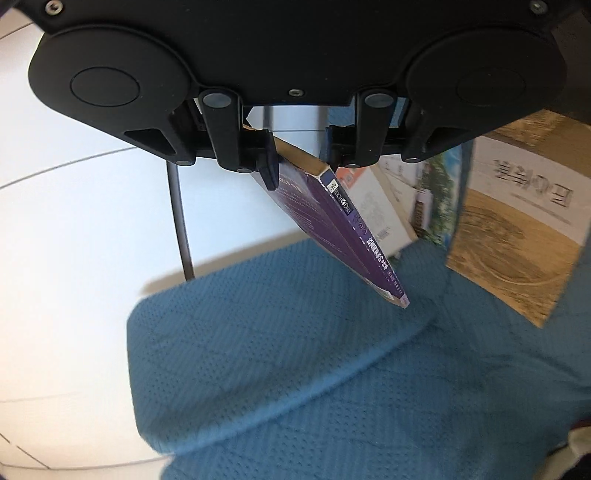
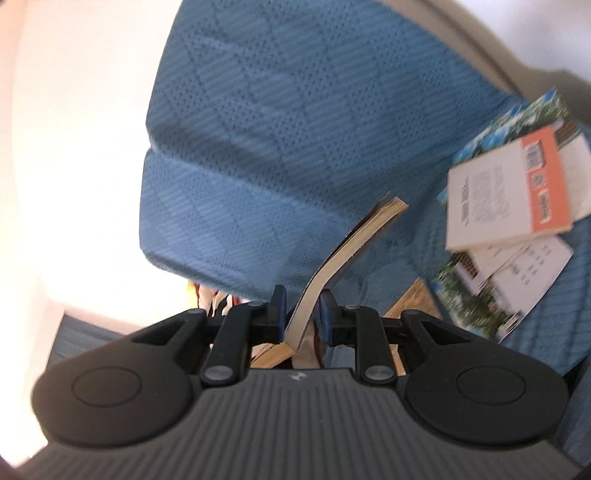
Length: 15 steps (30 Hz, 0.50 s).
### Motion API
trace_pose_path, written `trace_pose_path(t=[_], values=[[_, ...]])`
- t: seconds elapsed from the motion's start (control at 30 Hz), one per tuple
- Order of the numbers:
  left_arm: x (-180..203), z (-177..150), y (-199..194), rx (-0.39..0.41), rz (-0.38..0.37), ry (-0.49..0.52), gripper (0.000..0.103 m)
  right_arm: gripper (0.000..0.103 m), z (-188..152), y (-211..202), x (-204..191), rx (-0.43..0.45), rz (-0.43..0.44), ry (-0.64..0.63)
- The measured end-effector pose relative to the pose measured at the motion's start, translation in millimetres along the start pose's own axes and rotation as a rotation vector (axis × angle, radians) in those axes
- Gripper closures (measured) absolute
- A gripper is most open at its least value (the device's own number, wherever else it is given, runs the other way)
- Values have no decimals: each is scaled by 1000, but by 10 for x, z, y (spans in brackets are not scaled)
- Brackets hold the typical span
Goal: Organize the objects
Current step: 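Carry the purple book with both grippers over the tan book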
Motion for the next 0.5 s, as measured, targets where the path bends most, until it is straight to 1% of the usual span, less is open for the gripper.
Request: trace_pose_path(t=[0.13,0.3,0.5], values=[[-286,98,-156,14,16,-38,81,80,-161,274,5,-53,-3,-3],[-595,207,-222,31,46,-51,81,80,-300,580,115,-112,-11,4],[-1032,318,-86,-9,60,-103,81,80,-433,870,324,-159,-57,0]])
Point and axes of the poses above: each gripper's, at about its wrist camera, not at the fingertips, and y roughly the way its jaws point, x to its right, z to its top, the point moved 1 cm from there along y, roughly the way its jaws point, and after that the axes turned 14 degrees about z, right-handed, at the moved point
